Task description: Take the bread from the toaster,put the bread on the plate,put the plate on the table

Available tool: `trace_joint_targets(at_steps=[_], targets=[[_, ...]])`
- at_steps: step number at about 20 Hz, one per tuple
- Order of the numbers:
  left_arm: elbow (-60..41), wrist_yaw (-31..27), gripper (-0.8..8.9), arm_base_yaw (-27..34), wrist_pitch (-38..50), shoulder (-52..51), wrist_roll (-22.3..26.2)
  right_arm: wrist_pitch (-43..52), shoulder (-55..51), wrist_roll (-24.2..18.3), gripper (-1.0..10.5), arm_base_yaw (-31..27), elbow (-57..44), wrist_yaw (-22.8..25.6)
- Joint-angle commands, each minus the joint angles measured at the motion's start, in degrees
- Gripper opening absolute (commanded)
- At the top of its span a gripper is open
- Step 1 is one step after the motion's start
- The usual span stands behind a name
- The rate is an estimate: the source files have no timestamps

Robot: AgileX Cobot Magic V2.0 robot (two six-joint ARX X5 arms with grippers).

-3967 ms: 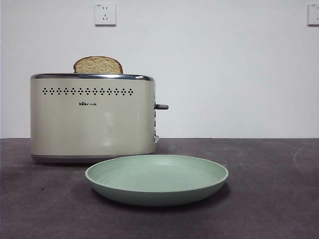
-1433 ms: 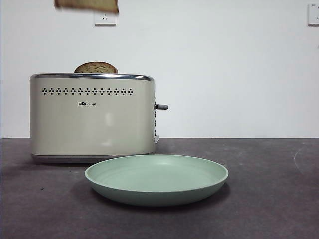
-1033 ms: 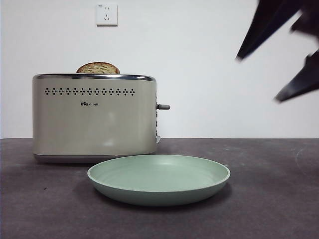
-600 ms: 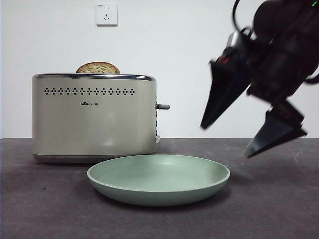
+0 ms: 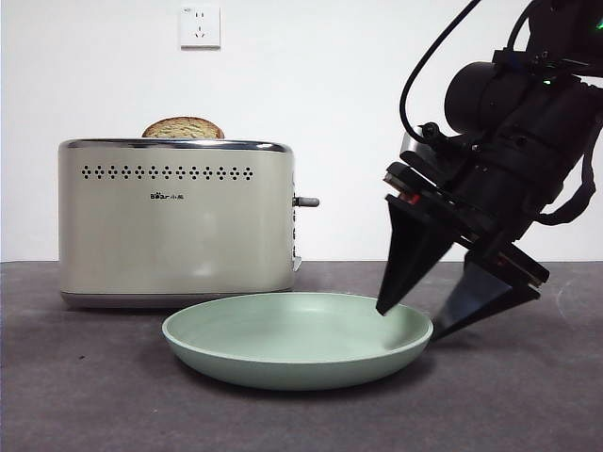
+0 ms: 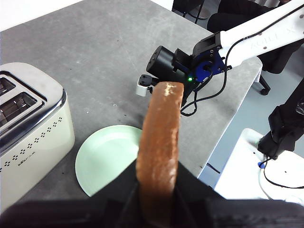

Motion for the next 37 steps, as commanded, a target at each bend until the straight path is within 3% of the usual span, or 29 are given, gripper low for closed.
trace_joint_targets(at_steps=[1, 3, 4, 9, 13, 20, 26, 28, 30, 33, 34, 37], targets=[[-0.17, 0.17, -0.08, -0.20, 0.17, -0.11, 0.55, 0.33, 1.16, 0.72, 1.2, 0.20, 0.09, 0.13], [-0.17, 0.20, -0.08, -0.20, 0.17, -0.11, 0.46, 0.66, 2.73, 0.96, 0.8, 0.37, 0.09, 0.20], [-0.17, 0.24, -0.08, -0.20, 0.13, -0.11, 0.42, 1.11, 3.50, 0.96, -0.3, 0.37, 0.09, 0.24], [-0.17, 1.03, -0.08, -1.81, -0.11, 0.87, 0.00, 1.92, 1.53, 2.97, -0.1, 0.39, 0.11, 0.15], [-0.17, 5.05, -0.08, -5.86, 0.11, 4.92, 0.02, 0.20, -8.00, 6.32, -0.1, 1.66, 0.11, 0.11], [-0.20, 9.25, -0.08, -12.26, 6.40, 20.39, -0.02, -6.47, -26.91, 9.18, -0.1, 3.17, 0.11, 0.20], [-0.20, 9.03, -0.08, -15.78, 11.13, 35.23, -1.36, -10.01, -30.51, 9.35, -0.1, 3.17, 0.11, 0.42], [-0.20, 5.62, -0.08, -16.41, 11.56, 37.75, -1.57, -10.62, -30.51, 9.35, -0.1, 3.17, 0.11, 0.83], [-0.20, -1.73, 0.43, -16.65, 12.59, 39.15, -4.44, -10.99, -30.51, 9.35, -0.1, 3.17, 0.11, 0.83], [-0.20, -4.46, 4.50, -16.74, 12.28, 39.28, -5.20, -11.74, -30.51, 9.31, -0.1, 3.15, 0.11, 1.64], [-0.20, -4.63, 5.03, -16.94, 11.78, 39.28, -5.18, -11.76, -30.51, 9.31, -0.1, 3.17, 0.11, 1.62], [-0.17, -8.39, 5.03, -17.18, 10.08, 39.28, -5.18, -12.24, -30.51, 9.33, -0.1, 3.17, 0.11, 1.62]])
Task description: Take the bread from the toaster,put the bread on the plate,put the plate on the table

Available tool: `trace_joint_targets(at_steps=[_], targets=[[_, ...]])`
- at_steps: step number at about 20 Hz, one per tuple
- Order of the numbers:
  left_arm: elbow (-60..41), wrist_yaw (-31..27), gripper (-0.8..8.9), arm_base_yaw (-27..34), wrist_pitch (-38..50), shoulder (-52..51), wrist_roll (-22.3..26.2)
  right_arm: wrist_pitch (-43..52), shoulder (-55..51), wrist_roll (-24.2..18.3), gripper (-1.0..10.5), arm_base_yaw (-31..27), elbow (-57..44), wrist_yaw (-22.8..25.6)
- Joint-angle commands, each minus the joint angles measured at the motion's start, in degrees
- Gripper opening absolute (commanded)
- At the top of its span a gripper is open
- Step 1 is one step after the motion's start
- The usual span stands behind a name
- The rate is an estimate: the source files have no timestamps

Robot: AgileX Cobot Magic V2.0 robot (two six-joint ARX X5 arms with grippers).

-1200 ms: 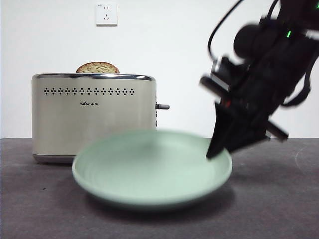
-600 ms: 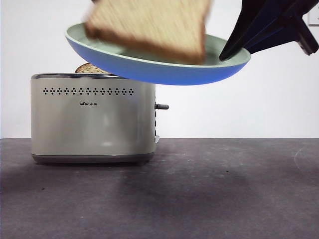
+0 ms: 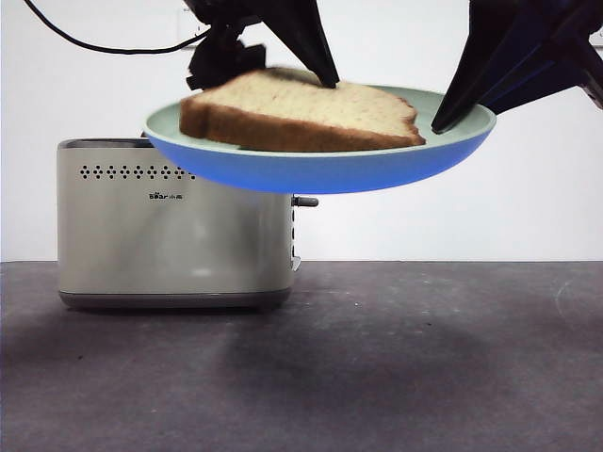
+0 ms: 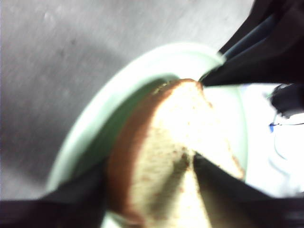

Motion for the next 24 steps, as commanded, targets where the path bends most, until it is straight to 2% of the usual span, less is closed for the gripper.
trace_joint_targets(at_steps=[1, 6, 10, 18, 24], targets=[[-0.20, -3.08, 5.03, -0.35, -0.96, 0.63, 0.04, 0.94, -0.31, 0.13, -0.1, 0.20, -0.04, -1.53], [1.73, -3.50, 5.03, -0.37, -3.76, 0.59, 0.04, -0.28, -0.31, 0.00, -0.1, 0.20, -0.04, -1.55], [6.99, -5.90, 5.03, -0.42, -5.75, 0.59, 0.02, -2.21, -0.31, -0.55, -0.1, 0.20, -0.04, -1.70], [17.11, -5.90, 5.02, -0.39, -10.10, 0.50, 0.04, -2.84, -0.31, -0.50, -0.1, -0.04, -0.04, -1.66], [20.79, -5.84, 4.97, 0.02, -14.80, -3.69, 0.96, -2.43, -0.31, -0.55, -0.1, -2.43, -0.04, 0.59]])
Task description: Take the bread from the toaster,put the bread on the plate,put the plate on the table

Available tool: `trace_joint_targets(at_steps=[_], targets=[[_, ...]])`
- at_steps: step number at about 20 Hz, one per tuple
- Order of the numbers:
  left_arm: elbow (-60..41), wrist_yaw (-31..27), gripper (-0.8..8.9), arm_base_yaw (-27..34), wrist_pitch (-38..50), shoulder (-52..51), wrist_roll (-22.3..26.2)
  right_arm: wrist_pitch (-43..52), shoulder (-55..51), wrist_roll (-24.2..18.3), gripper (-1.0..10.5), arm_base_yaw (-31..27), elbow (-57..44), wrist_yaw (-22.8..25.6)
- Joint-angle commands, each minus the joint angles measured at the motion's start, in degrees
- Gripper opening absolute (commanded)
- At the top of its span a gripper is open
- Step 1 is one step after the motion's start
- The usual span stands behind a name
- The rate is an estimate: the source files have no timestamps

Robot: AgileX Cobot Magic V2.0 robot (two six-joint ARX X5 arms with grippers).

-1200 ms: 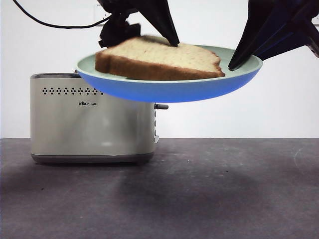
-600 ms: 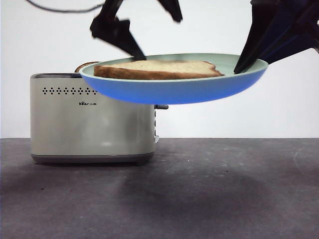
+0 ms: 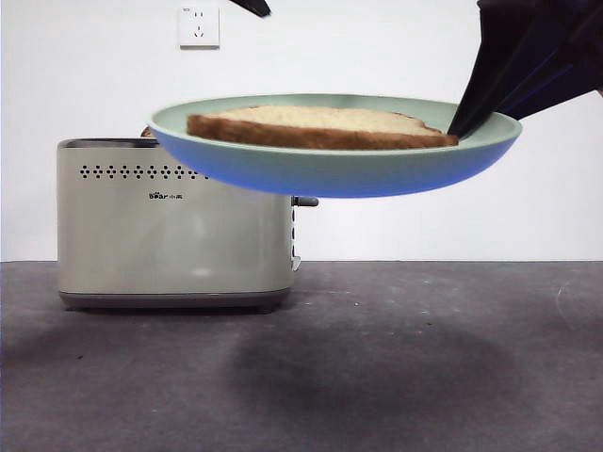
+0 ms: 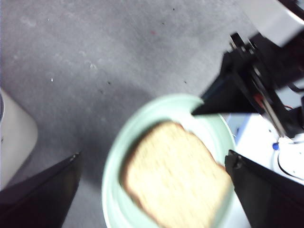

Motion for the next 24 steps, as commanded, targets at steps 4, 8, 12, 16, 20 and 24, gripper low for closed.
trace_joint_targets(at_steps=[4, 8, 12, 16, 20, 24], targets=[[0.35, -0.13, 1.25, 1.31, -3.34, -6.99, 1.38, 3.43, -0.17, -0.04, -0.1, -7.04, -0.02, 2.58], [0.35, -6.97, -0.08, 1.29, -5.51, -11.76, 2.80, 7.63, 2.10, 0.90, -0.1, -14.03, -0.02, 2.38], [0.35, -13.60, -0.08, 1.11, -4.15, -16.15, 2.71, 10.56, 8.70, 1.09, -0.1, -18.80, -0.02, 2.34], [0.35, -18.84, -0.08, 1.14, -2.64, -19.65, 2.69, 15.47, 17.33, 2.47, -0.1, -21.05, -0.02, 2.29], [0.33, -19.45, -0.08, 1.14, -2.95, -20.85, 2.69, 20.13, 26.21, 3.67, -0.1, -21.27, -0.02, 1.86], [0.33, -19.37, -0.08, 1.14, -3.06, -20.83, 2.71, 22.51, 32.33, 3.61, -0.1, -21.22, -0.02, 1.90]])
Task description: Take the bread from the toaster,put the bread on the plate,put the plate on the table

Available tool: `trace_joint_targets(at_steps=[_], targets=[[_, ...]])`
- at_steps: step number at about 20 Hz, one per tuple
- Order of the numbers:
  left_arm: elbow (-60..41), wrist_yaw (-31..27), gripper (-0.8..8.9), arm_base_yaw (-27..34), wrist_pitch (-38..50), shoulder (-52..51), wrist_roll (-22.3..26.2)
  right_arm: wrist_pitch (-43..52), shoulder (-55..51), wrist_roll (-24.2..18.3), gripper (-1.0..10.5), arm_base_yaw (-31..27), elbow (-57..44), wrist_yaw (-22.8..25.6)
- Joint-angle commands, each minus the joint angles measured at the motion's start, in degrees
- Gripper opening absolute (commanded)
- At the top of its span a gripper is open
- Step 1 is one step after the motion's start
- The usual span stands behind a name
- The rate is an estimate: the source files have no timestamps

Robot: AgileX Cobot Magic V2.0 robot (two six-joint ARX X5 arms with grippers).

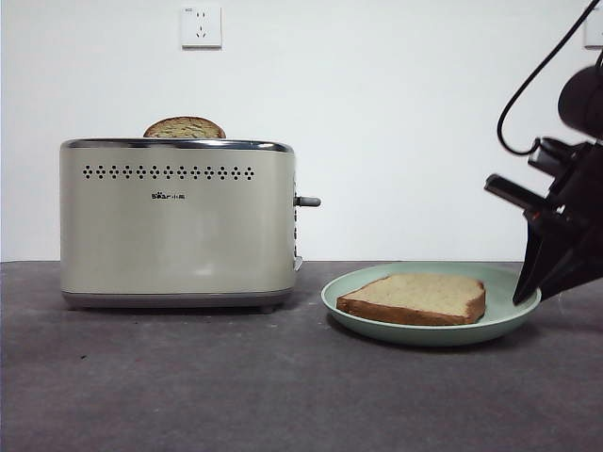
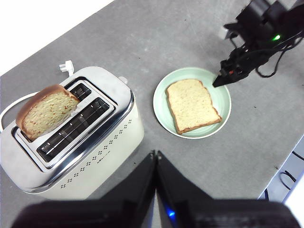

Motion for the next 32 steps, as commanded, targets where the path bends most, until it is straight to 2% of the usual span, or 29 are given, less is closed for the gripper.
trace_joint_targets(at_steps=[1, 3, 4, 7, 8, 9, 14, 18, 21, 24, 27, 28, 32], targets=[[0.00, -0.04, -0.08, 0.00, 0.20, -0.02, 0.57, 1.14, 2.16, -0.11, -0.1, 0.07, -0.04, 0.42], [0.00, -0.04, -0.08, 0.00, 0.15, -0.02, 0.55, 1.79, 2.84, -0.66, -0.1, 0.07, -0.04, 0.61], [0.00, -0.04, -0.08, 0.00, 0.09, -0.02, 0.46, 2.47, 2.84, -0.68, 0.5, 0.07, -0.04, 0.55], [0.00, 0.07, -0.08, 0.00, -0.17, -0.02, 0.46, 3.10, 2.82, -1.03, 4.5, 0.07, -0.04, 0.33], [0.00, 0.13, -0.08, 0.00, -0.17, -0.02, 0.46, 2.97, 2.73, -1.07, 5.1, 0.07, -0.04, -0.02], [0.00, 0.17, -0.08, 0.00, -0.17, -0.02, 0.44, 2.54, 2.40, -1.66, 5.1, 0.07, -0.04, -1.57], [0.00, 0.15, -0.08, 0.00, -1.22, -0.02, 0.44, -4.17, -7.91, -6.80, 5.1, 0.07, -0.04, -2.27], [0.00, 0.15, -0.08, 0.00, -1.20, -0.02, 0.46, -15.58, -23.34, -12.66, 5.0, 0.70, -0.04, -2.67], [0.00, 0.15, -0.08, 0.00, -1.20, -0.02, 0.44, -25.62, -34.69, -16.35, 4.9, 4.04, -0.04, -4.79], [0.00, 0.13, -0.08, 0.00, -1.20, -0.02, 0.44, -33.35, -43.23, -16.96, 3.0, 9.22, -0.04, -5.66], [0.00, 0.13, -0.08, 0.00, -1.36, -0.02, 0.44, -38.29, -48.35, -17.07, 0.2, 14.10, -0.04, -5.68], [0.00, 0.13, -0.08, 0.00, -1.49, -0.02, 0.44, -39.71, -49.31, -17.09, -0.2, 15.45, -0.04, -5.66], [0.00, 0.13, -0.08, 0.00, -1.53, -0.02, 0.44, -42.03, -50.23, -17.05, -0.1, 18.03, -0.04, -5.66]])
